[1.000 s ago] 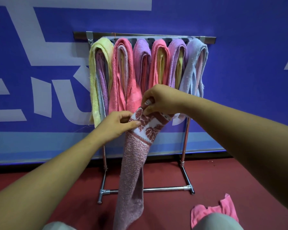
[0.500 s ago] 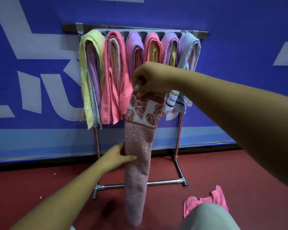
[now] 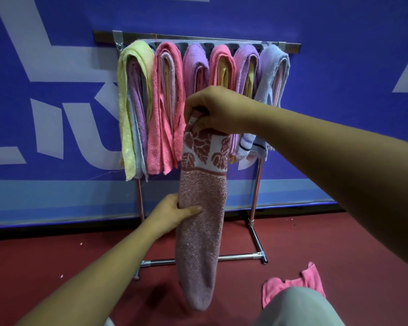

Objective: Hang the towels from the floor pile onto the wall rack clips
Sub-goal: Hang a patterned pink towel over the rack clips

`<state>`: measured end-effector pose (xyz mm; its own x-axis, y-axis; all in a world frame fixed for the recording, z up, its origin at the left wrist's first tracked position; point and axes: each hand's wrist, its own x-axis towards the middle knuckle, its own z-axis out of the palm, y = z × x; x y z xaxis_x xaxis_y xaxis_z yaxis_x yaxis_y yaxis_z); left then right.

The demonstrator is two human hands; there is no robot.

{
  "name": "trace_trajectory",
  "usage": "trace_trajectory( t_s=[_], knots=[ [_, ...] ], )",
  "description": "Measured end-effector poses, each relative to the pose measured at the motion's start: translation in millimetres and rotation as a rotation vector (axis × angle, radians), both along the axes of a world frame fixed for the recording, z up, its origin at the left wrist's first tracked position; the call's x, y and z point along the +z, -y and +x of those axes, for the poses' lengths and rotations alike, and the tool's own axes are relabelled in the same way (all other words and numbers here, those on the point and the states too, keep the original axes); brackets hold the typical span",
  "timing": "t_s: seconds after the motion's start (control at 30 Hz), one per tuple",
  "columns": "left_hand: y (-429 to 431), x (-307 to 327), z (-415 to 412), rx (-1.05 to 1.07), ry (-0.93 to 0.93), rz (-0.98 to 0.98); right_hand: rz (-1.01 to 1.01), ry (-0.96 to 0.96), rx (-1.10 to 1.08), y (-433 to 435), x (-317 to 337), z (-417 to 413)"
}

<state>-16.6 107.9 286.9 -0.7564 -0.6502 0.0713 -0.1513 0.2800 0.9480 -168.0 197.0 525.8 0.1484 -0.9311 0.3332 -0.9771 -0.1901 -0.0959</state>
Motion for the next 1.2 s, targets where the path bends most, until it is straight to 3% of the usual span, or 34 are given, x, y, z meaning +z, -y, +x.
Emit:
trace_trajectory(
  t_s=[0.1, 0.2, 0.43, 0.5, 0.57, 0.63, 0.67, 0.7, 0.9, 1.1, 1.2],
  knots=[
    [4.0, -17.3, 13.4, -0.009, 0.095, 0.015, -0.196, 0.044, -0.069, 3.2, -0.3, -11.7],
    [14.1, -29.3, 28.8, -0.005, 0.031, 0.110, -0.263, 0.055, -0.233, 6.3, -5.0, -30.6],
    [30.3, 17.8, 33.9, -0.114, -0.082, 0.224, 0.110, -0.133, -0.634, -1.4, -52.8, -54.3],
    [28.5, 41.3, 30.3, -0.221, -0.078, 0.258, 0.173, -0.156, -0.634, 0.3, -69.8, -52.1],
    [24.5, 62.0, 24.9, -0.287, -0.081, 0.228, 0.252, 0.110, -0.406, 3.7, -80.4, -47.4],
    [19.6, 81.0, 20.5, -0.325, -0.078, 0.220, 0.438, 0.685, -0.125, 0.0, -86.4, -32.0],
    [18.2, 87.8, 18.9, -0.349, -0.072, 0.222, 0.500, 0.859, -0.050, 0.1, -90.7, -27.2],
    [17.6, 93.5, 17.8, -0.362, -0.060, 0.210, 0.544, 0.918, -0.007, 1.1, -94.7, -24.1],
    [24.0, 96.6, 21.0, -0.401, 0.005, 0.192, 0.563, 0.841, 0.073, 1.8, -100.0, -20.5],
    [36.6, 79.0, 39.0, -0.388, 0.099, 0.183, 0.407, 1.212, 0.006, -3.1, -90.4, -33.7],
    [38.3, 78.6, 44.3, -0.351, 0.064, 0.217, 0.376, 1.079, -0.070, -10.5, -91.7, -49.4]
  ],
)
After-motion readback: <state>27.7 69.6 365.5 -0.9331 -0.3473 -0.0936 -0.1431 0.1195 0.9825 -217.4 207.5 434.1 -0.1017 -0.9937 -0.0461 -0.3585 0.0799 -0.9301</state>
